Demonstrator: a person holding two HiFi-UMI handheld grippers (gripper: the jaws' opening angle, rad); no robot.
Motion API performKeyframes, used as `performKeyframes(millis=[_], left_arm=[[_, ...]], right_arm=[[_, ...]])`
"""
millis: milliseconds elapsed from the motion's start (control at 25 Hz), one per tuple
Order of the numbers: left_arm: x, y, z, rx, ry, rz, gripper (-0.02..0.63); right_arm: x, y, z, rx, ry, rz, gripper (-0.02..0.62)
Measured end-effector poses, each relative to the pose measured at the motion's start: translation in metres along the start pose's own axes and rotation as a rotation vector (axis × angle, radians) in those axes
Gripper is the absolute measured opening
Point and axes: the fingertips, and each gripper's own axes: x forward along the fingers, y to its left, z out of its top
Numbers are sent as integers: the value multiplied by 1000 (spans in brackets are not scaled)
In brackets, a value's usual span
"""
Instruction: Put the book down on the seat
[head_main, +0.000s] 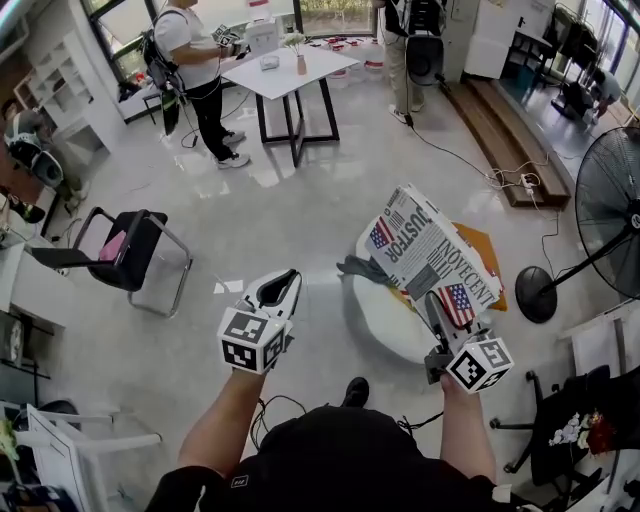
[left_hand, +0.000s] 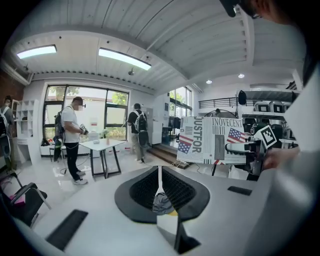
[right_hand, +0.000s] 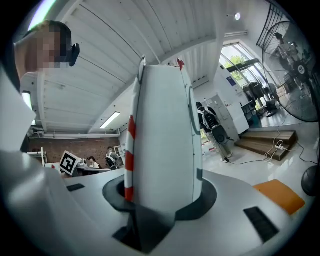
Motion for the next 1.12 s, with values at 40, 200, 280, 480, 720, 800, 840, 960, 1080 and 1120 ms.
performKeyframes(millis=[40, 200, 280, 480, 720, 800, 840, 960, 1080, 1120], left_arm=[[8, -2, 5, 1, 0, 2, 21], [37, -10, 21, 11, -7, 3, 20], [50, -13, 28, 10, -6, -4, 20], [84, -12, 35, 6, -8, -26, 21], [143, -1, 42, -6, -17, -91, 21], [164, 7, 46, -1, -21, -125, 20], [175, 13, 48, 2, -21, -142, 21], [209, 36, 57, 9, -22, -191, 20], [243, 70, 67, 34, -16, -232, 21], [253, 83, 71, 48, -15, -242, 21]], right_arm=[[3, -8, 4, 2, -3, 6, 170], [9, -41, 20, 11, -12, -4, 170], [10, -56, 27, 28, -22, -22, 170], [14, -89, 38, 30, -35, -64, 170], [33, -124, 43, 23, -42, -136, 170], [46, -132, 44, 22, -47, -166, 170], [53, -136, 44, 21, -50, -182, 170], [80, -148, 45, 25, -59, -235, 170], [116, -157, 47, 46, -72, -287, 170], [131, -158, 48, 52, -75, -301, 170]])
